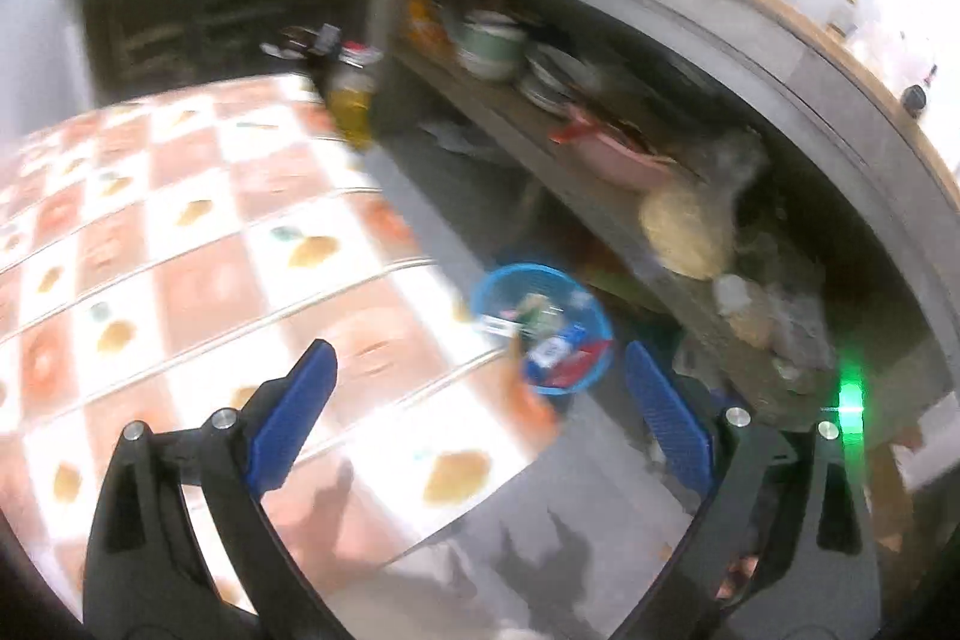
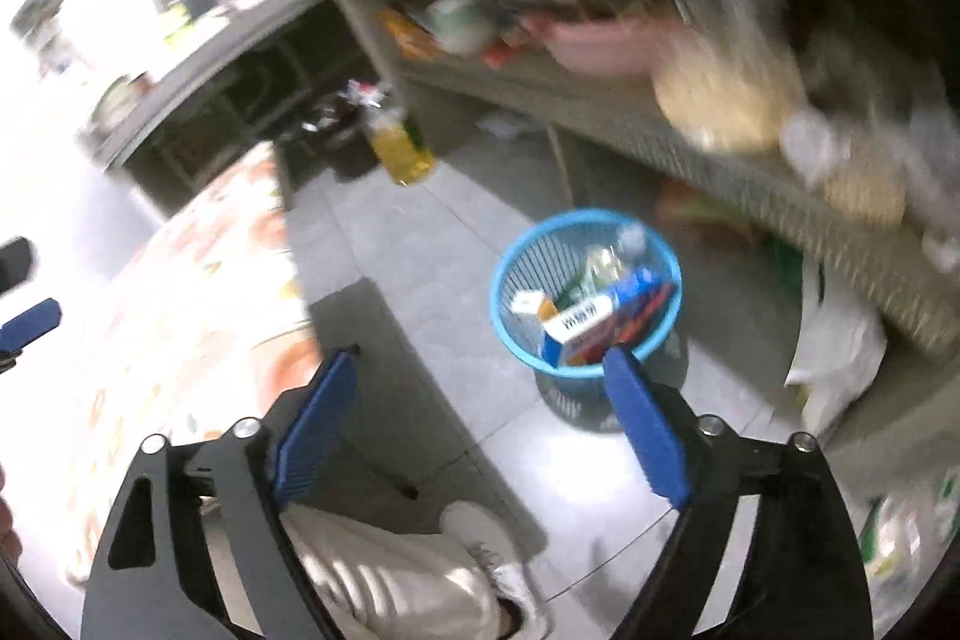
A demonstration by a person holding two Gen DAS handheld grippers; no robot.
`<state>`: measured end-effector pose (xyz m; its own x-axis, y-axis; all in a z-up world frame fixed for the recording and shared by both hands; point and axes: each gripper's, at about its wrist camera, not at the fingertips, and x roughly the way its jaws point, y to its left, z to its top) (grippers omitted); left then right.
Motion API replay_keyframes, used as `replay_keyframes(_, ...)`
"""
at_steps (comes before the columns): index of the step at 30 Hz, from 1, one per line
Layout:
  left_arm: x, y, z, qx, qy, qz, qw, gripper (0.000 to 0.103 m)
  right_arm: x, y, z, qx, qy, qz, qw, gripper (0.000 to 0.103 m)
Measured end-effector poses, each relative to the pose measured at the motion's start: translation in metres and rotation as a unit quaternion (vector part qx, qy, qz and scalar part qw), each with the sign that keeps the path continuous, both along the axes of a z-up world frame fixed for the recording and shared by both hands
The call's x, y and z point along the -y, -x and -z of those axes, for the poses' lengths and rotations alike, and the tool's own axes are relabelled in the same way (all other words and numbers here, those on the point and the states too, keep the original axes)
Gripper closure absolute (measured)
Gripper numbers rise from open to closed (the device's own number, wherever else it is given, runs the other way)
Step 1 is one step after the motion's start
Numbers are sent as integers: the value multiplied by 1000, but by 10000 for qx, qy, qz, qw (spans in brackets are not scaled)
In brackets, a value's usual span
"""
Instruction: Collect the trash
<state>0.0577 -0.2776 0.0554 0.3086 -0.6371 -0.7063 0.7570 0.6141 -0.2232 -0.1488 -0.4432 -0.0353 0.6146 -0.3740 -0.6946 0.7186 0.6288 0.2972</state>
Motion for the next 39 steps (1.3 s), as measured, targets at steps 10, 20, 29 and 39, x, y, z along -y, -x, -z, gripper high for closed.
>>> replay_keyframes(10,-121,31,5,548,-106,-1671,9844,9,-116,-7,-63,5,1300,-1168,9846,7)
replay_keyframes(20,-167,58,17,1106,-823,-2617,9552,9,-189,-27,-66,-331,1638,-1816,9691,7)
replay_keyframes(29,-175,78,18,1401,-977,-2826,9439,9,-200,-16,-67,-204,1982,-1670,9656,7)
replay_keyframes(39,-164,79,20,1356,-1013,-2617,9502,9,-192,-7,-62,-494,1914,-1365,9707,7)
